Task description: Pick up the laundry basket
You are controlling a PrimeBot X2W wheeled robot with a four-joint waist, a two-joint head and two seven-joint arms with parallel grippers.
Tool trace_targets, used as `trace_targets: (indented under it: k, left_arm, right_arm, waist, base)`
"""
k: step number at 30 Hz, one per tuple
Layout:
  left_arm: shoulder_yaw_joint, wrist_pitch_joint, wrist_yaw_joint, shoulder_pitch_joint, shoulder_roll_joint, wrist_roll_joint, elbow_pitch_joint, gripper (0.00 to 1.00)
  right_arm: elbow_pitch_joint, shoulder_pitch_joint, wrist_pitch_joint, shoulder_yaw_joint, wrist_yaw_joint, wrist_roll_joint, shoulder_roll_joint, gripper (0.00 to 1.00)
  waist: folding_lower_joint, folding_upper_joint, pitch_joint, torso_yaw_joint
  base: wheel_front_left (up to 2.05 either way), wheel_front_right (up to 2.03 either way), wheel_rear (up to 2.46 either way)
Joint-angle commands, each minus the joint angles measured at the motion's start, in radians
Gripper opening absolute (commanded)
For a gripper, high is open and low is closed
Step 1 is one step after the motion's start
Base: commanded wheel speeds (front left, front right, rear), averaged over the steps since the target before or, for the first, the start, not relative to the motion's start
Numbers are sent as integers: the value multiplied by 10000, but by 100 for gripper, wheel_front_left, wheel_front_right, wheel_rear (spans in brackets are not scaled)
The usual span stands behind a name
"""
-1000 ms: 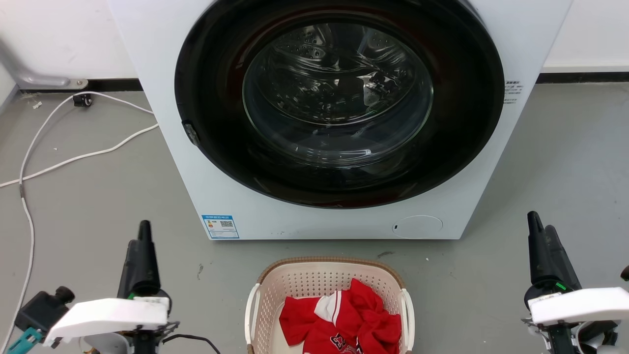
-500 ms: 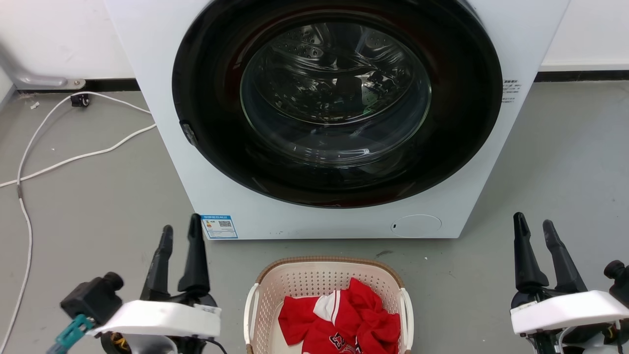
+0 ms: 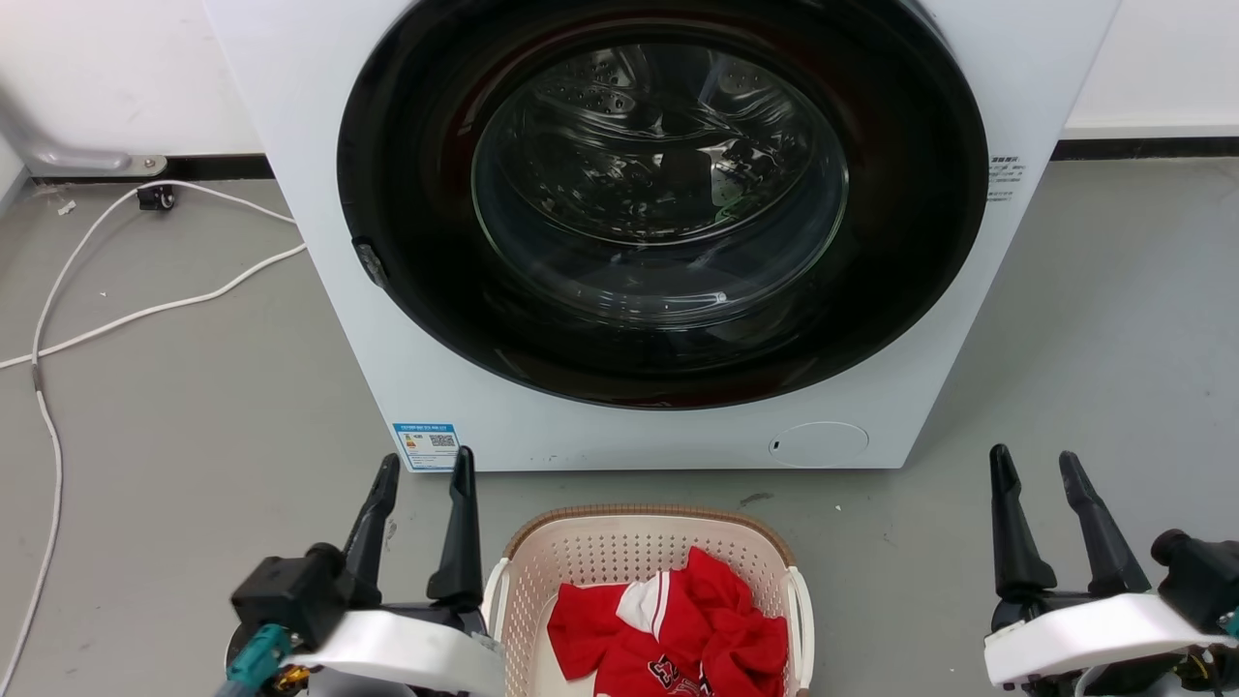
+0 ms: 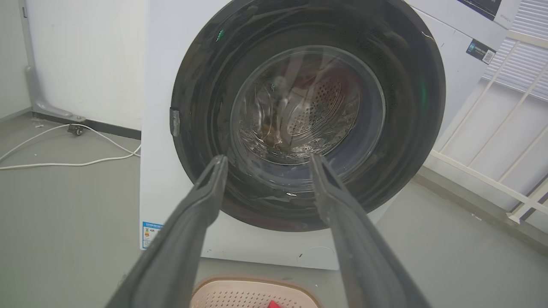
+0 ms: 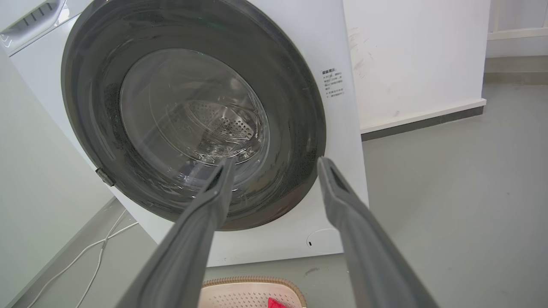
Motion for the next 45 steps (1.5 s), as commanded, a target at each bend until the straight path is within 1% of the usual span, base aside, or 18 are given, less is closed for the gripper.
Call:
trace_targets:
  k: [1, 12, 19, 21, 27, 33, 36, 39, 45]
  left_arm:
    - [-190, -114, 111, -12, 150, 337, -53, 100]
    - [-1183, -347, 775, -110, 648, 1302, -22, 100]
    - [-1569, -511, 1106, -66, 833, 1775, 98, 100]
    - [-1659, -544, 1124, -59, 865, 1869, 117, 100]
    - [-1839, -666, 1071, 9, 881, 2198, 181, 100]
    - [-1623, -786, 964, 212, 624, 2270, 213, 100]
    - [-1253, -842, 765, 355, 348, 2145, 232, 100]
    - [-897, -898, 481, 463, 133, 2260, 227, 100]
    - [-461, -998, -128, 664, -174, 2587, 541, 100]
  right_arm:
    - [-25, 35, -114, 57, 0, -287, -17, 100]
    - [391, 115, -349, 195, 0, -1252, -15, 100]
    - [420, 163, -504, 280, 0, -1863, -14, 100]
    - [413, 182, -550, 290, 0, -2010, -14, 100]
    - [419, 227, -687, 381, -1, -2418, -13, 100]
    - [427, 318, -777, 316, -1, -2586, -12, 100]
    - [599, 352, -848, 210, -1, -2201, -11, 100]
    - [746, 334, -900, 186, -1, -2035, -8, 100]
    - [837, 294, -1015, 231, -1, -2333, -8, 100]
  waist:
    - [0, 0, -6, 5]
    - [0, 0, -16, -9]
    - [0, 0, -20, -28]
    - [0, 0, -21, -28]
    - [0, 0, -23, -24]
    - [0, 0, -24, -20]
    - [0, 0, -25, -8]
    - [0, 0, -23, 2]
    - [0, 0, -25, -17]
  base:
    - [0, 0, 0]
    - [0, 0, 0]
    - [0, 0, 0]
    - [0, 0, 0]
    - [0, 0, 0]
    - [0, 0, 0]
    - [0, 0, 0]
    - [0, 0, 0]
    - [0, 0, 0]
